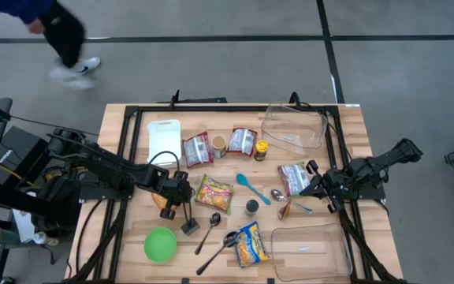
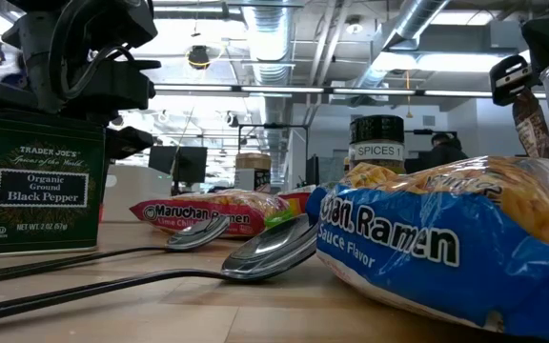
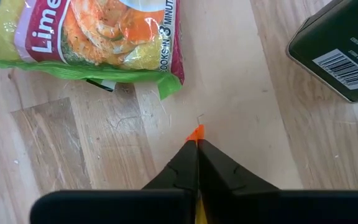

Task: Pick & Place Food Item
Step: Put the orange noodle pack into the top transparent bin

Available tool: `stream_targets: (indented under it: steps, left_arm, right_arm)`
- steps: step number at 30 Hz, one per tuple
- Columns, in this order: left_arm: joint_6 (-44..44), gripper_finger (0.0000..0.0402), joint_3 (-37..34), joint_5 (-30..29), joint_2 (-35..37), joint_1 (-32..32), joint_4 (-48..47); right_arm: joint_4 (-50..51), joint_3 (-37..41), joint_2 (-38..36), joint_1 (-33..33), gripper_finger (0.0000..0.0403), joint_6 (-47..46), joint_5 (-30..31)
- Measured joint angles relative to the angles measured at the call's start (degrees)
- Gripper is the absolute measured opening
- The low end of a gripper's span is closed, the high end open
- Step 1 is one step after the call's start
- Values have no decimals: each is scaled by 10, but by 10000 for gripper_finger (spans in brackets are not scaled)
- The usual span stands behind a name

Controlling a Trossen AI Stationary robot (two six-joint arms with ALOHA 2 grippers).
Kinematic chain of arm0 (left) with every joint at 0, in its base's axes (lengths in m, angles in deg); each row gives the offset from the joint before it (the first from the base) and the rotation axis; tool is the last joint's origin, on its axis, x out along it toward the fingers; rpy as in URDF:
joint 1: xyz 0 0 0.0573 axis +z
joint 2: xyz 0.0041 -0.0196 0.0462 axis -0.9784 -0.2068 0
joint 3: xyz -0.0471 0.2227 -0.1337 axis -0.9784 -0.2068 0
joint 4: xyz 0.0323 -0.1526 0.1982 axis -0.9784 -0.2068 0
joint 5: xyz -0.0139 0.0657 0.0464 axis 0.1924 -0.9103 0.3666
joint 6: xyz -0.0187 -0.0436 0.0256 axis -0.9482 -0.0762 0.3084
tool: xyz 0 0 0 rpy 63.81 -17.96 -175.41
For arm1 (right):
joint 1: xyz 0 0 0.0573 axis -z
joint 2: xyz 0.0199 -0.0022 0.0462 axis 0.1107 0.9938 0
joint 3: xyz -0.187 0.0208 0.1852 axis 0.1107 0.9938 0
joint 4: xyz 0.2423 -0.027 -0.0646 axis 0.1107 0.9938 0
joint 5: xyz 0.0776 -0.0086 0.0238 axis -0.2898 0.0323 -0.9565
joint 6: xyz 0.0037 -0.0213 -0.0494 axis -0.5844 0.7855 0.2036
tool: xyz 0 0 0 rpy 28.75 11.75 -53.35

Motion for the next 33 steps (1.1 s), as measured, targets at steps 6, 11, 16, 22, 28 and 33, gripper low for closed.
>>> stream_targets:
  steps: [6,11,16,22,28,33]
  left_arm:
    - [0,1,0,0,7,0,0]
    - [-4,0,0,0,36,0,19]
    - [-7,0,0,-10,92,0,36]
    - [-53,0,0,-37,170,0,48]
    - [-101,0,0,-70,236,0,113]
    - [-130,0,0,-117,279,0,199]
  right_arm:
    - [0,0,0,0,0,0,0]
    - [0,0,0,0,0,0,0]
    - [4,0,0,0,0,0,0]
    - [4,0,0,0,0,0,0]
    - [5,0,0,0,0,0,0]
    - [6,0,0,0,0,0,0]
